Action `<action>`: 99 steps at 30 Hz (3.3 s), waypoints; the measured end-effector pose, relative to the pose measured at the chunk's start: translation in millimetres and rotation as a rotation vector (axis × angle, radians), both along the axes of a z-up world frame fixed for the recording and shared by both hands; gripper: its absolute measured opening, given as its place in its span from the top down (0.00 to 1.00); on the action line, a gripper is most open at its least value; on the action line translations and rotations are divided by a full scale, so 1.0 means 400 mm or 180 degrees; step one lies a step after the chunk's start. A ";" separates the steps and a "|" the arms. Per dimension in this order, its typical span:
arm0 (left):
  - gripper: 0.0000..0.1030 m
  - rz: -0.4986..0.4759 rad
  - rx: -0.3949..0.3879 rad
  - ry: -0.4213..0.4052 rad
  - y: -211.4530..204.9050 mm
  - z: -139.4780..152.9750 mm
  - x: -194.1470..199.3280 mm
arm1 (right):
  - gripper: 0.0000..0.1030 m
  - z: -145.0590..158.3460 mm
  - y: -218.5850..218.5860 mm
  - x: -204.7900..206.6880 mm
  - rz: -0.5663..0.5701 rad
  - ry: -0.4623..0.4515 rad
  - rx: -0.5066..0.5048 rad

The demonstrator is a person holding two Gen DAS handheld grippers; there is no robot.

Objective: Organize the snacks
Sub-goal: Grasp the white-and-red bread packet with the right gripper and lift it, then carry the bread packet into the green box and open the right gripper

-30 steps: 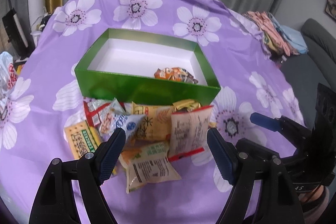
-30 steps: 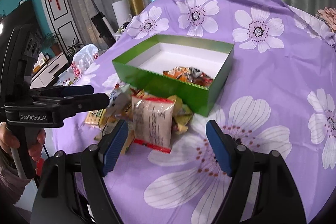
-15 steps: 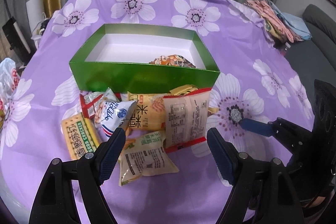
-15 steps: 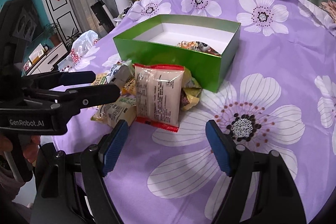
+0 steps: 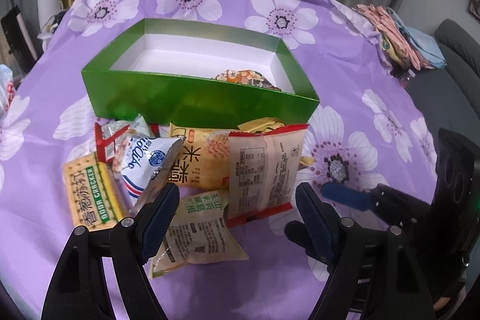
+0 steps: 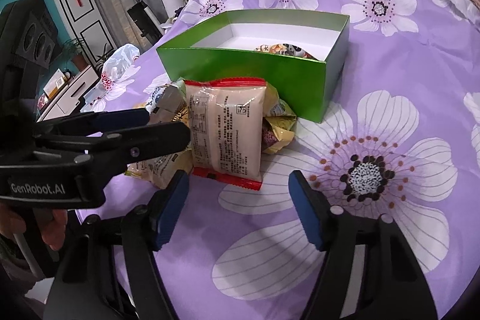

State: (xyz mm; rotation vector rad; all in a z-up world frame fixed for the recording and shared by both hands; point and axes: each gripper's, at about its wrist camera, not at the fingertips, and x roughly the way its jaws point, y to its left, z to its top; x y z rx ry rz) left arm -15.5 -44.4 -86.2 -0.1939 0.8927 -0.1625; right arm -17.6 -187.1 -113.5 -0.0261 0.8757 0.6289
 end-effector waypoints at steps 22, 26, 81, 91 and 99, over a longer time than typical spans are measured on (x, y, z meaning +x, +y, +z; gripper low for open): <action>0.52 -0.0034 -0.0282 0.0090 -0.009 -0.048 0.059 | 0.62 -0.031 0.029 0.055 0.0110 0.0079 0.0169; 0.54 -0.0080 -0.0262 0.0104 -0.017 -0.052 0.066 | 0.66 -0.036 0.024 0.063 0.0115 0.0119 0.0221; 0.54 -0.0166 0.0010 -0.0824 -0.002 0.221 0.070 | 0.71 0.227 0.050 0.083 0.0019 -0.0665 0.0424; 0.54 -0.0142 0.0002 -0.0813 0.027 0.220 0.146 | 0.71 0.230 0.081 0.151 0.0013 -0.0675 0.0410; 0.54 -0.0115 -0.0024 -0.0725 0.057 0.197 0.210 | 0.71 0.211 0.110 0.221 0.0019 -0.0592 0.0360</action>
